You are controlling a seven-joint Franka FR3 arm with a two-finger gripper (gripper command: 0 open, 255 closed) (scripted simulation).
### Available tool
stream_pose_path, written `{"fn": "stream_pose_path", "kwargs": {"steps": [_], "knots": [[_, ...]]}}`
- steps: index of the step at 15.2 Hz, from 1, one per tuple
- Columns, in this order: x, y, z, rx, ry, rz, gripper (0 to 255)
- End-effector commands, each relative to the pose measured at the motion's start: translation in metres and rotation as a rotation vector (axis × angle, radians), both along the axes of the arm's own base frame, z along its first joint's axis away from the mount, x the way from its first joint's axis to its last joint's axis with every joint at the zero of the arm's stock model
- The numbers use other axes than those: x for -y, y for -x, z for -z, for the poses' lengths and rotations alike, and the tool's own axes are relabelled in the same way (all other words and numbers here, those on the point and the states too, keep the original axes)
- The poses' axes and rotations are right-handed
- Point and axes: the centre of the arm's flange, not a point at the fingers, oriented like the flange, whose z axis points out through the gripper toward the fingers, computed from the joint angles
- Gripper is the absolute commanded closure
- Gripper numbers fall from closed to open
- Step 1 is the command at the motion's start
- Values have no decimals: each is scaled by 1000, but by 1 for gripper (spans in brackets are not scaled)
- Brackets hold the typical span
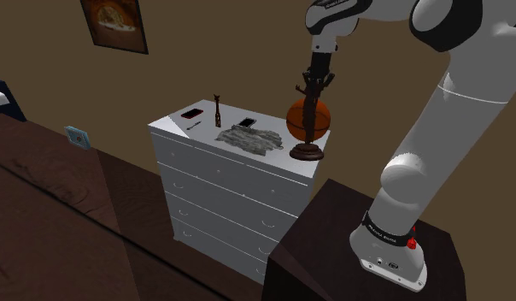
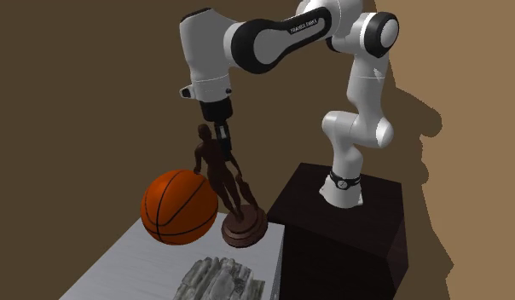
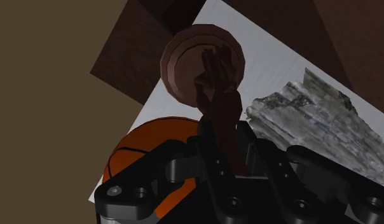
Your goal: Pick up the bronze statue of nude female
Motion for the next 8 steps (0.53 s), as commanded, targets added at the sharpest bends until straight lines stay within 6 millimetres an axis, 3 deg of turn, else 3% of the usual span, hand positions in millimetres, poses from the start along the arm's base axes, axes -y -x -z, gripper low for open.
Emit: {"fn": "stream_pose_path", "kwargs": {"steps": [1, 8], "knots": [[0, 0, 5, -11, -5, 1, 255], [5, 3, -30, -11, -4, 1, 255]]}}
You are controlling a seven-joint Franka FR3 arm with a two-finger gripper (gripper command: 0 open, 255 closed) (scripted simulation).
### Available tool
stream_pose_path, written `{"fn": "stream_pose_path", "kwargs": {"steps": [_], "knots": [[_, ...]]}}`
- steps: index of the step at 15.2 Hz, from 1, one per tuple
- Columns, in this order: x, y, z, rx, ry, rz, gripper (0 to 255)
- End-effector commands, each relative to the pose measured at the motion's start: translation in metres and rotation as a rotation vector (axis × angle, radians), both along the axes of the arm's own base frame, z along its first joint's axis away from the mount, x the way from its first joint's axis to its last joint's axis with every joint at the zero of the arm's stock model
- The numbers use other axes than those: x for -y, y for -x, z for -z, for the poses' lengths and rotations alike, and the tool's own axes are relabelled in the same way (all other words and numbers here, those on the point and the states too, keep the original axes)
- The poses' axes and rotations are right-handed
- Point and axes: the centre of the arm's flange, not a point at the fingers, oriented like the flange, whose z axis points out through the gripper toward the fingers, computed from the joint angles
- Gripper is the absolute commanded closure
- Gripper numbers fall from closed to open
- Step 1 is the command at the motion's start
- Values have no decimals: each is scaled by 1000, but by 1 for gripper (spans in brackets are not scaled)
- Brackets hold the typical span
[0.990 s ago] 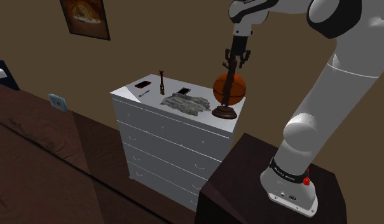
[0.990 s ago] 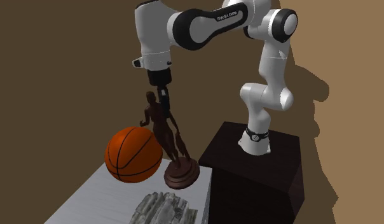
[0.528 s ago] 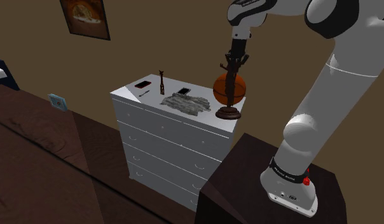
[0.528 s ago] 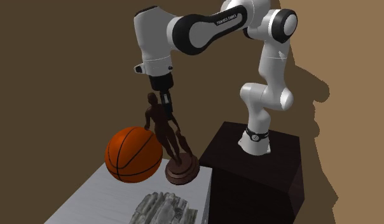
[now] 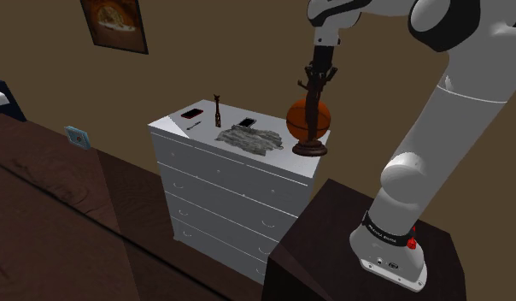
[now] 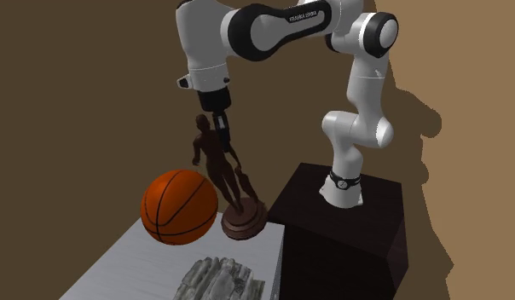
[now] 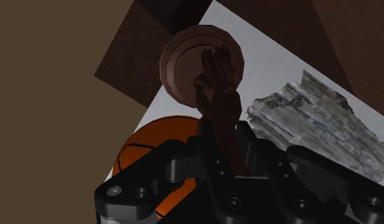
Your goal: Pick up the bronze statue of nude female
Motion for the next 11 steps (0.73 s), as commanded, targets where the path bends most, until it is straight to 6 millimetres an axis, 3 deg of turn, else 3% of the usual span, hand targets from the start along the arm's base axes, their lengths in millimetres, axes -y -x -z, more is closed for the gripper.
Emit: {"fn": "stream_pose_path", "kwargs": {"steps": [1, 9, 11], "knots": [[-1, 1, -12, 2, 1, 0, 255], [-1, 1, -54, 2, 1, 0, 255], [-1, 1, -55, 2, 1, 0, 255]]}}
